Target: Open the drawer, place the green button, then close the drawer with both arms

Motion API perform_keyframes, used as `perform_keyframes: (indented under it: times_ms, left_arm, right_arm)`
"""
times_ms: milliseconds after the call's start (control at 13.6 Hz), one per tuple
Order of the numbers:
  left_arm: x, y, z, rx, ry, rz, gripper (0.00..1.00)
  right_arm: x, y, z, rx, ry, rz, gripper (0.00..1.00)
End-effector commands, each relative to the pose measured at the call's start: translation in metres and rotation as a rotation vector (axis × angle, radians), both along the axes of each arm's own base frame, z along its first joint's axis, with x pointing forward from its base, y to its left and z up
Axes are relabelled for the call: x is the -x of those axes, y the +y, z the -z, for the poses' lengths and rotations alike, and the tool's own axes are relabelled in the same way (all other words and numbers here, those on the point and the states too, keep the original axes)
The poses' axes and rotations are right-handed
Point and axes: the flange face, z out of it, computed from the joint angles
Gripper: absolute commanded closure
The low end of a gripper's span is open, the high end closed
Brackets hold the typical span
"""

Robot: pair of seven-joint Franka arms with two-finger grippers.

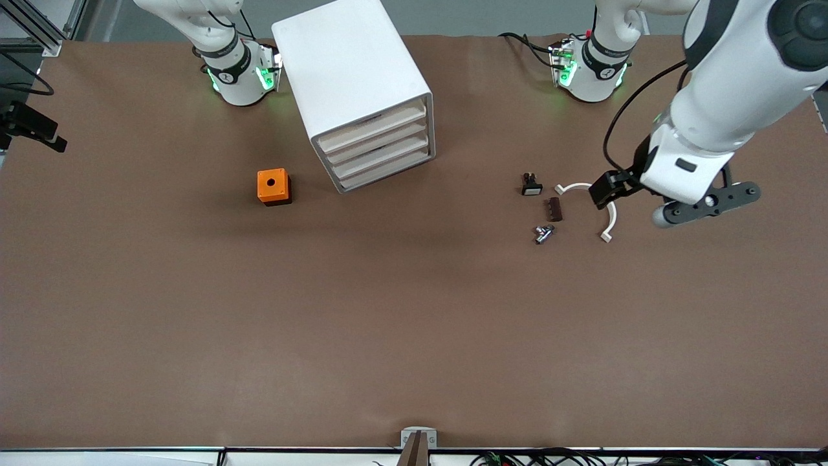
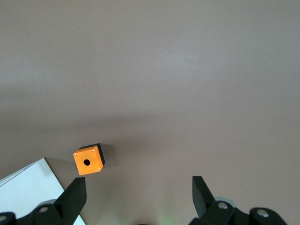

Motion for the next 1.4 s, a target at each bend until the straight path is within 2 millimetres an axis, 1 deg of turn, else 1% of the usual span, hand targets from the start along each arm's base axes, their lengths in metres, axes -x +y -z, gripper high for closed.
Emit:
perform_keyframes:
  times_ms: [0, 147, 294, 368, 441, 515, 662, 736, 957, 1030, 1324]
  left_arm:
    - [0.016, 0.04, -0.024, -0.018, -0.002, 0.12, 0.0]
    - [0.023, 0.063, -0.039, -0.018, -0.008, 0.184, 0.0]
    - [0.032, 0.08, -0.052, -0.019, -0.005, 0.22, 0.0]
    - [0.034, 0.087, -0.056, -0.021, -0.003, 0.23, 0.0]
    - [0.039, 0.091, -0.06, -0.021, -0.004, 0.248, 0.0]
    - [0.041, 0.094, -0.06, -0.022, 0.0, 0.25, 0.0]
    - [0.05, 0.098, -0.06, -0.03, 0.003, 0.246, 0.0]
    - [0.052, 0.097, -0.061, -0.034, 0.001, 0.249, 0.0]
    - [0.055, 0.085, -0.06, -0.056, -0.005, 0.273, 0.0]
    - [0.058, 0.088, -0.06, -0.057, -0.007, 0.268, 0.0]
    - [0.057, 0.092, -0.06, -0.055, -0.003, 0.261, 0.0]
  right_arm:
    - [0.007, -0.001, -0.002, -0.019, -0.008, 0.033, 0.0]
    - [0.007, -0.001, -0.002, -0.019, -0.008, 0.033, 0.0]
    - [0.006, -0.001, -0.002, -0.019, -0.011, 0.033, 0.0]
    - [0.006, -0.001, -0.002, -0.019, -0.011, 0.033, 0.0]
    - [0.006, -0.001, -0.002, -0.019, -0.013, 0.033, 0.0]
    - [0.006, -0.001, -0.002, -0.017, -0.014, 0.032, 0.0]
    - [0.006, -0.002, -0.002, -0.016, -0.011, 0.03, 0.0]
    - [0.006, -0.003, -0.002, -0.015, -0.012, 0.032, 0.0]
    - [0.004, 0.002, -0.004, -0.003, -0.023, 0.02, 0.0]
    - [0.003, 0.003, -0.005, 0.0, -0.031, 0.019, 0.0]
    - [0.001, 0.002, -0.007, 0.019, -0.049, 0.012, 0.0]
